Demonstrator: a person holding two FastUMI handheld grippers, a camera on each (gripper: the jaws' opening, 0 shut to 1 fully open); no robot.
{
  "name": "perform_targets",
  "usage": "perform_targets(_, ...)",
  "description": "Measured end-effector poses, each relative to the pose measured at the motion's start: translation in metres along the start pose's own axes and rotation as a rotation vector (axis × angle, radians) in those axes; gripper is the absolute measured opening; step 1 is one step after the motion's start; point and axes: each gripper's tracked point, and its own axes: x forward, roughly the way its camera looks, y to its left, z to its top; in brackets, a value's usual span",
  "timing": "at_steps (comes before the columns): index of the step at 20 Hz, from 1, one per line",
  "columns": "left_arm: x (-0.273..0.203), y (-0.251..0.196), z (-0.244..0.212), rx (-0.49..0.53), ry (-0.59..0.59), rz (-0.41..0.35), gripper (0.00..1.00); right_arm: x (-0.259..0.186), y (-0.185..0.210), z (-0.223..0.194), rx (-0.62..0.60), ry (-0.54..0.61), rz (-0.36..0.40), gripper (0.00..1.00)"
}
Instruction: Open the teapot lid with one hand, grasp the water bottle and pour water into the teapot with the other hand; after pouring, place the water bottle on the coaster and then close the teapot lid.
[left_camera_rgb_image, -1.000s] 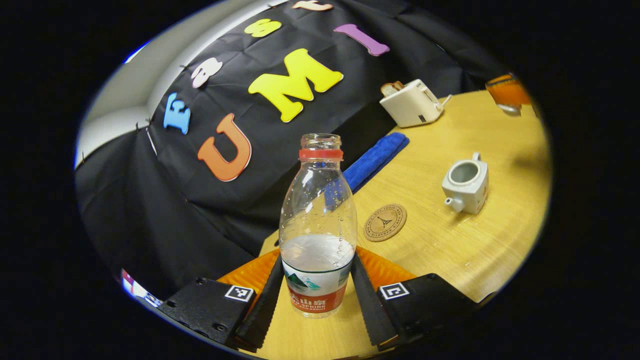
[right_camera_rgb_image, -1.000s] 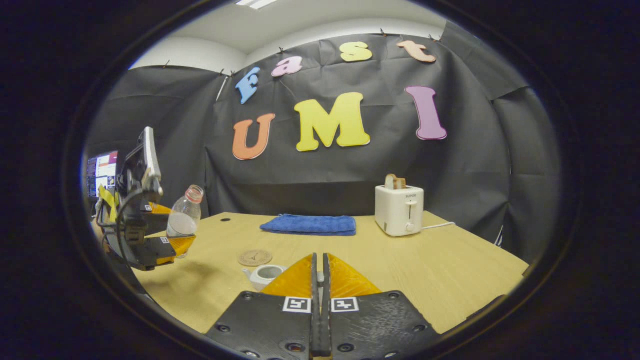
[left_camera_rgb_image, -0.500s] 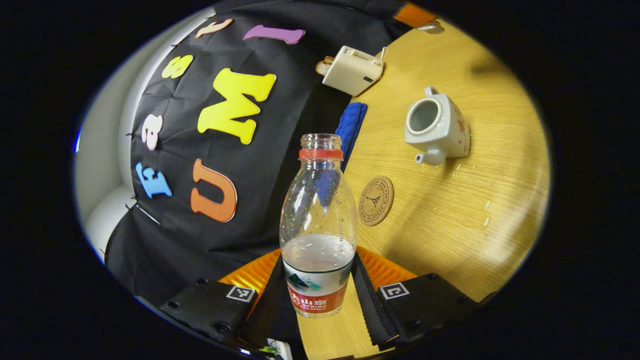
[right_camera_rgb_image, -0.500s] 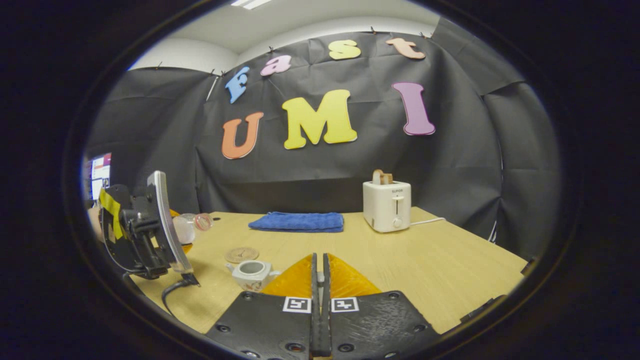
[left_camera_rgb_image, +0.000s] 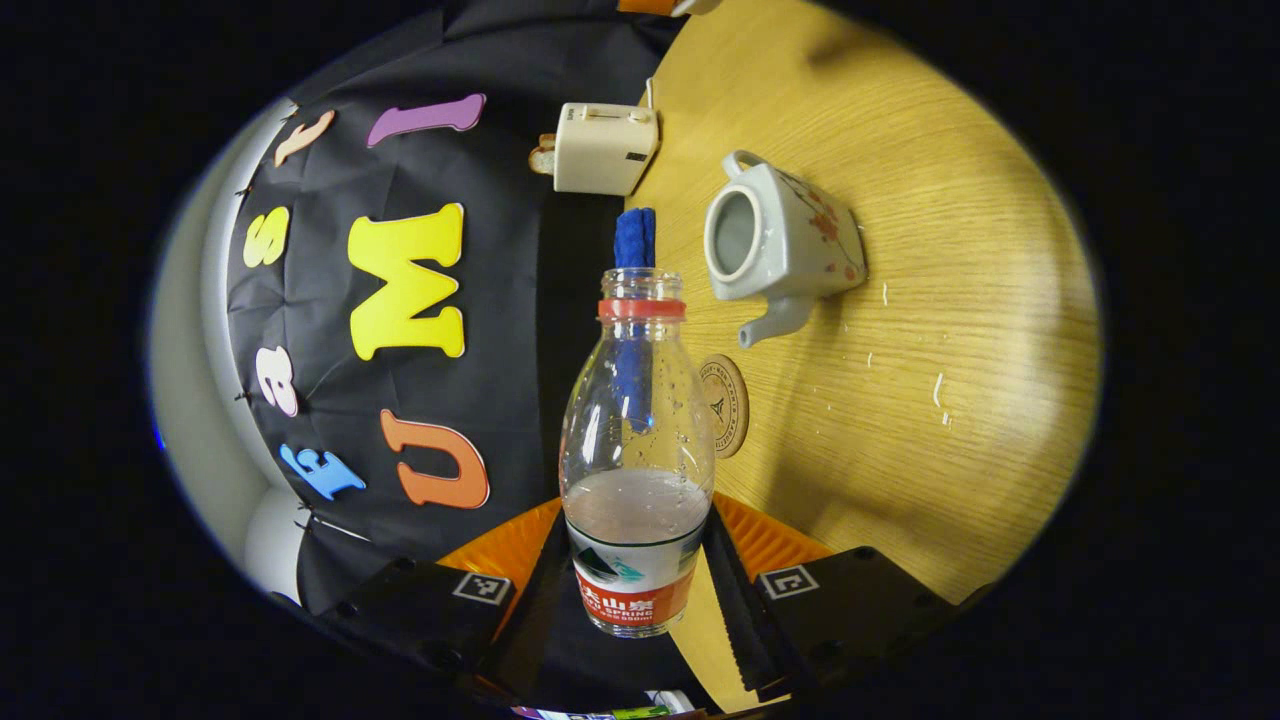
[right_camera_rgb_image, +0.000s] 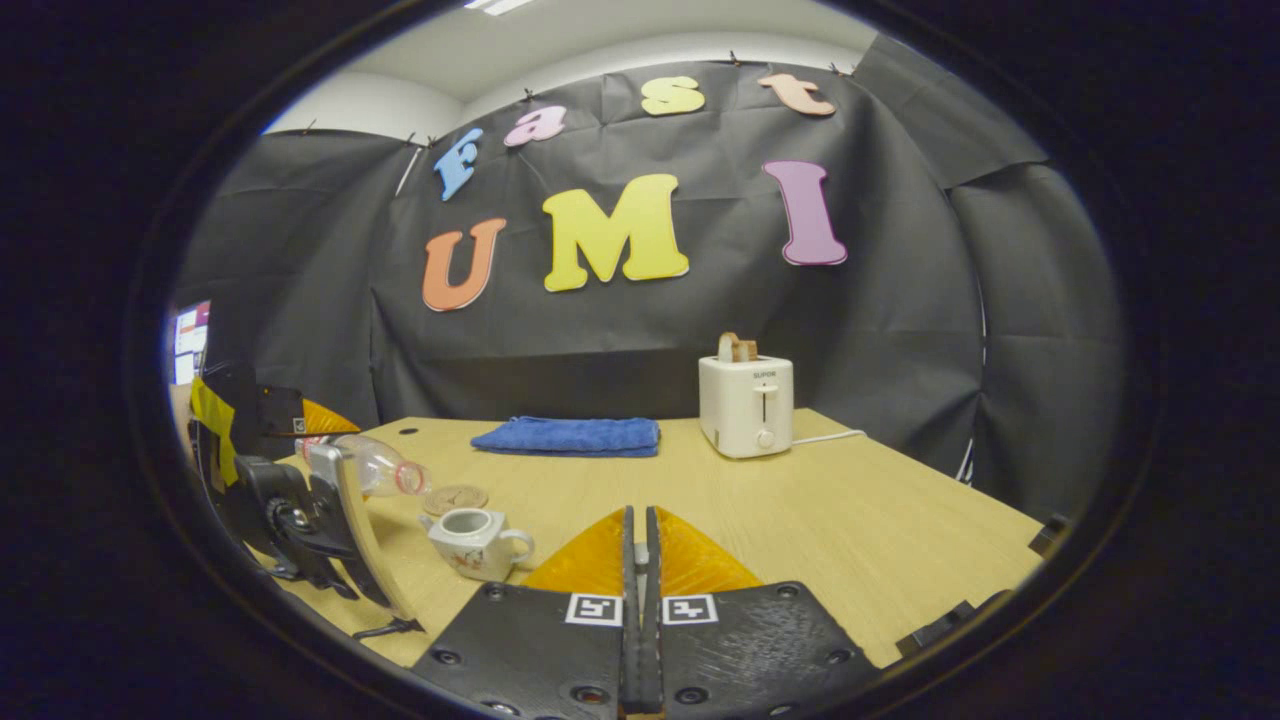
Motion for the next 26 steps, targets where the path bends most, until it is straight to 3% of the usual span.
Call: perform_targets(26,-0.003,0.042,0.013,0.449,0.114,0.079,0.75,-0.009,-0.007,-0.007,-0.003,-0.005,0.025,0.00)
